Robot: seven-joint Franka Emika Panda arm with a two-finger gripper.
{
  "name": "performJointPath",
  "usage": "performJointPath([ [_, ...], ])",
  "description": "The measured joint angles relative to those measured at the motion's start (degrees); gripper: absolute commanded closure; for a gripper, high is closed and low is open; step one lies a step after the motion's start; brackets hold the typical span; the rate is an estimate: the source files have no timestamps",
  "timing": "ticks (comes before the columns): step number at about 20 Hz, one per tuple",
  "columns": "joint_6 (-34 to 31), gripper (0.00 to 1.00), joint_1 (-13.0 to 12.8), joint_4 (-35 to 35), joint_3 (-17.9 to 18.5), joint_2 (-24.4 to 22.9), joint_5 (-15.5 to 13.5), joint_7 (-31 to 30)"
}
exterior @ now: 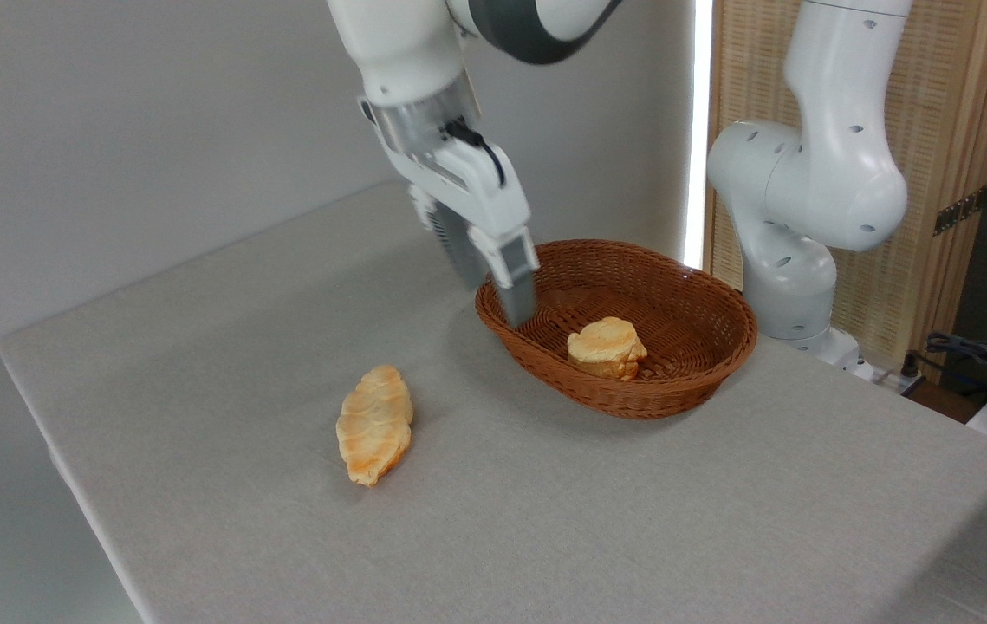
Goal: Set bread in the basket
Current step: 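Lower the roll into the basket and open the gripper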
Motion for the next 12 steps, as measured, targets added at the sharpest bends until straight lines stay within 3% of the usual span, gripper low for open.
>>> performJointPath([
  [4, 9.05, 0.0, 0.16, 3.46, 0.45, 1.53, 0.0, -0.71],
  [12, 13.46, 0.0, 0.48, 9.87, 2.66, 8.04, -0.99, -2.34],
])
